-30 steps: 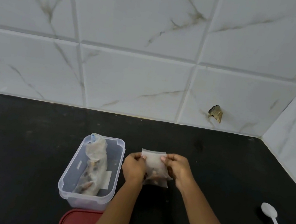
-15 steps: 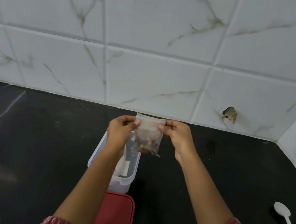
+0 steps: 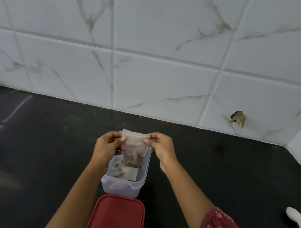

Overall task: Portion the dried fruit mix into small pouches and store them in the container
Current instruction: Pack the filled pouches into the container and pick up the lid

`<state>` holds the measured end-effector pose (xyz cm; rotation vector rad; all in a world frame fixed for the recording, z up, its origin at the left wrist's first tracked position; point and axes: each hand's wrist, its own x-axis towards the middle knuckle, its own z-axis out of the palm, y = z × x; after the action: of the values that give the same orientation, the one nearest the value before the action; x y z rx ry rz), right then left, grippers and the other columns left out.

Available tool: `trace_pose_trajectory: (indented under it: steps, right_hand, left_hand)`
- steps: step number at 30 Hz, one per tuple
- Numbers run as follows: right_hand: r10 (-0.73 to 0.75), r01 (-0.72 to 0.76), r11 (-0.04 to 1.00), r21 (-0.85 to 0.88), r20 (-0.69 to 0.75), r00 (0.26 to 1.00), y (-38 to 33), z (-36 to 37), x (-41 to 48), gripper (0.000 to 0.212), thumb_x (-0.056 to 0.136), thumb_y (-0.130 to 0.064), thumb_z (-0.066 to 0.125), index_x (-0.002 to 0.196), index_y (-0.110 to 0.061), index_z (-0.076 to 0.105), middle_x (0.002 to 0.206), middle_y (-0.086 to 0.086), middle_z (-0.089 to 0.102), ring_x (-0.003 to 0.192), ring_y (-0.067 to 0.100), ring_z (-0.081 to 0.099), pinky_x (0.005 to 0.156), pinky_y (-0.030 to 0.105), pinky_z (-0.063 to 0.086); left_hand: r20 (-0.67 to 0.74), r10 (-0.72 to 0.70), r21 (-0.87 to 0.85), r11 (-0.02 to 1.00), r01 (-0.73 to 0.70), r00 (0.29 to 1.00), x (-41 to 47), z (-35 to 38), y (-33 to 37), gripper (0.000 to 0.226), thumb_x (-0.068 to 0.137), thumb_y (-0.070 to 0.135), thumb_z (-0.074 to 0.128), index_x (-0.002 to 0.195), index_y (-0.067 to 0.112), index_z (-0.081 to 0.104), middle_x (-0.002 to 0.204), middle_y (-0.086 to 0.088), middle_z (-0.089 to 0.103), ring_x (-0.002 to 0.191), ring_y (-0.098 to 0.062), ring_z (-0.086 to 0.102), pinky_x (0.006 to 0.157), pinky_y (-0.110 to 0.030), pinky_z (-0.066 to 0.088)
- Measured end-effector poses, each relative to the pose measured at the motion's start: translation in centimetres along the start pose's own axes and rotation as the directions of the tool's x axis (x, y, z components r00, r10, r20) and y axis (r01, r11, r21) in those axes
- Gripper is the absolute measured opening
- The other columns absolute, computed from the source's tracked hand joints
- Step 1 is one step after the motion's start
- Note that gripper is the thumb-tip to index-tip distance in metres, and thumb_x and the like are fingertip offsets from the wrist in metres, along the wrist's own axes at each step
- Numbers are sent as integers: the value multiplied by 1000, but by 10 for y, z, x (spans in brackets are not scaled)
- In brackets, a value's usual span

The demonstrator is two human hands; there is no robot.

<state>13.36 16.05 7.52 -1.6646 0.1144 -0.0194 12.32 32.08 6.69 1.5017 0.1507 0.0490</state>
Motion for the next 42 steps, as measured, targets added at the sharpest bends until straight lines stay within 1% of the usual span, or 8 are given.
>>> trace_pose_trajectory:
  steps: [5, 8, 14, 19, 25, 28, 35, 42]
  right_hand:
    - [-30, 29, 995, -99, -6, 1000, 14, -4, -2, 19, 79, 3, 67, 74, -15, 63, 78, -1, 65, 80, 11, 63, 66, 11, 48]
    - [-95, 98, 926, -363, 28, 995, 17, -7, -5, 7, 82, -3, 66, 85, -10, 67, 89, 5, 70, 84, 11, 62, 73, 15, 48]
    - [-347, 356, 256, -899, 258, 902, 12, -5, -12, 14, 93, -25, 51, 104, -22, 59, 100, 2, 65, 103, 19, 49, 89, 34, 32]
    - [-207, 361, 80, -929, 339, 918, -1, 2, -15, 24, 93, -21, 48, 114, -23, 59, 118, 9, 58, 120, 27, 40, 98, 43, 27]
    - [-58, 306, 70, -949, 302, 951, -1, 10, -15, 23, 90, -27, 55, 110, -20, 64, 134, 12, 49, 136, 29, 25, 110, 52, 13]
    - [-37, 273, 90, -958, 271, 962, 5, 14, -12, 20, 89, -29, 57, 104, -20, 67, 137, 12, 48, 140, 29, 20, 112, 54, 7]
    - [-24, 241, 126, -962, 240, 970, 12, 17, -5, 19, 87, -30, 58, 99, -21, 69, 136, 11, 49, 141, 29, 17, 111, 55, 5]
    - [-206, 338, 387, -858, 277, 939, 10, -2, -18, 33, 91, -39, 52, 123, -29, 57, 128, -2, 53, 126, 21, 31, 99, 38, 20]
  left_hand:
    - [49, -34, 95, 995, 29, 998, 6, -2, -11, 9, 89, 0, 58, 86, 8, 61, 76, -9, 62, 63, -17, 59, 49, -15, 52]
    - [68, -78, 197, 978, 64, 995, 9, -3, -15, 8, 88, -3, 58, 86, 5, 59, 78, -12, 62, 65, -20, 62, 52, -18, 55]
    - [121, -71, 374, 927, 21, 990, 13, -4, -18, 22, 90, -6, 51, 79, 12, 55, 83, -15, 63, 63, -19, 64, 58, -21, 57]
    - [327, -107, 656, 741, -144, 939, 11, -4, -13, 29, 79, 2, 68, 97, 15, 51, 96, -3, 58, 83, -16, 57, 69, -23, 48]
    - [314, -142, 799, 573, -181, 939, 8, 10, -19, 78, 61, 8, 84, 124, 11, 39, 120, -1, 36, 100, -16, 42, 81, -26, 45]
    - [317, -184, 829, 530, -178, 930, 8, 12, -22, 75, 67, 10, 81, 125, 11, 35, 123, -7, 47, 96, -15, 45, 68, -23, 44]
    - [313, -246, 881, 436, -184, 917, 6, 16, -17, 76, 75, 16, 75, 134, 12, 27, 124, -11, 54, 102, -20, 53, 80, -26, 43]
    - [271, -95, 894, 394, -214, 958, -4, 11, -16, 79, 81, 20, 70, 141, 8, 20, 125, -15, 54, 109, -28, 56, 88, -38, 50]
